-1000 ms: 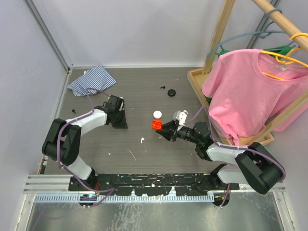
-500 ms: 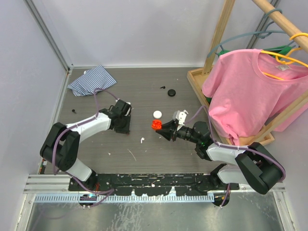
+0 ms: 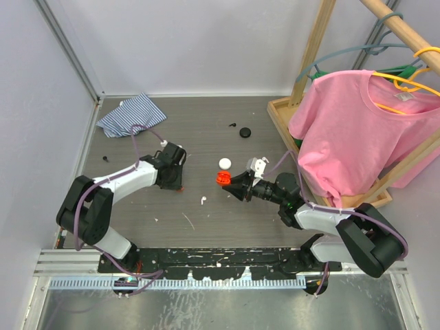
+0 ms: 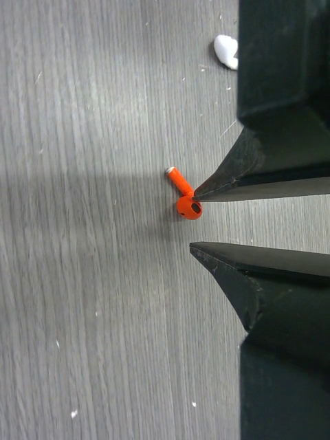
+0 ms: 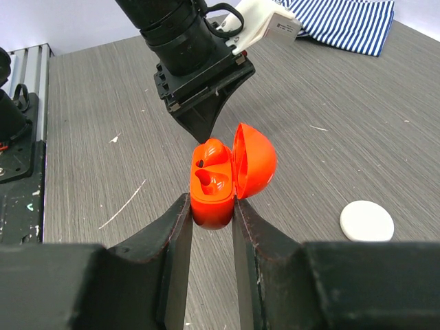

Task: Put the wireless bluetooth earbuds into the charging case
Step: Pick up the earbud from the center of the board.

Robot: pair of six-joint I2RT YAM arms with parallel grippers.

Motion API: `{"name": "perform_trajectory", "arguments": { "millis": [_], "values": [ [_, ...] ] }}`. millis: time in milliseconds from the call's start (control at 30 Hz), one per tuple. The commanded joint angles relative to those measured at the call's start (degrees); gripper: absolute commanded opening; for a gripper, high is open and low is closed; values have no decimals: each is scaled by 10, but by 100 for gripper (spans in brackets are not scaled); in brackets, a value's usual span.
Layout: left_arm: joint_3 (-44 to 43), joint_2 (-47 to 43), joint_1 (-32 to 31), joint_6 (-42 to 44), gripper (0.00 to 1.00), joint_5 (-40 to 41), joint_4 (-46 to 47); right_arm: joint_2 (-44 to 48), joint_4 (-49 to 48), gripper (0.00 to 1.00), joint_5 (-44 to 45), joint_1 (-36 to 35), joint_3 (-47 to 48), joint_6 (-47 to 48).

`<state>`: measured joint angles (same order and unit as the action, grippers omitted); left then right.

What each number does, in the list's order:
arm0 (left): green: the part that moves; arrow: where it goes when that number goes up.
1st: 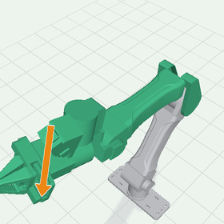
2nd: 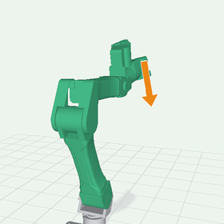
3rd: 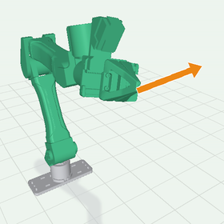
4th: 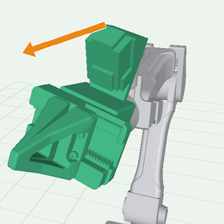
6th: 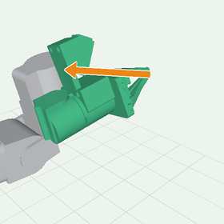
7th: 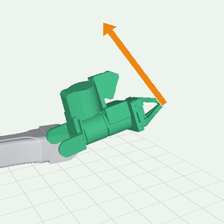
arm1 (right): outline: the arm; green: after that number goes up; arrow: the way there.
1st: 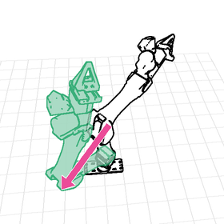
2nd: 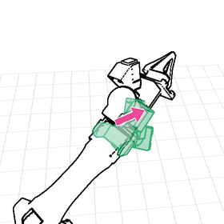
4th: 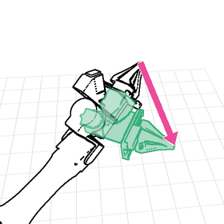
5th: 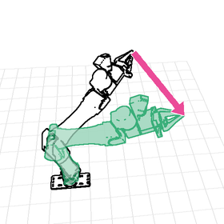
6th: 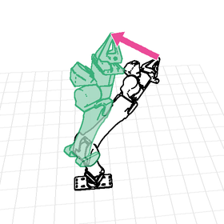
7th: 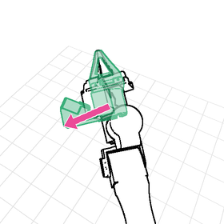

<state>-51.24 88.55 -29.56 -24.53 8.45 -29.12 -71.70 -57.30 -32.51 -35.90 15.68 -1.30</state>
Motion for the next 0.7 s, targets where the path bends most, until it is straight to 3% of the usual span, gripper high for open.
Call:
{"name": "perform_trajectory", "arguments": {
  "millis": [0,667],
  "values": [
    [2,-26,14,-8,32,36,-2,11,-17,1,-7,-2,26,9],
    [-70,64,24,22,29,17,10,7,-4,1,-10,-2,32,9]
  ]
}}
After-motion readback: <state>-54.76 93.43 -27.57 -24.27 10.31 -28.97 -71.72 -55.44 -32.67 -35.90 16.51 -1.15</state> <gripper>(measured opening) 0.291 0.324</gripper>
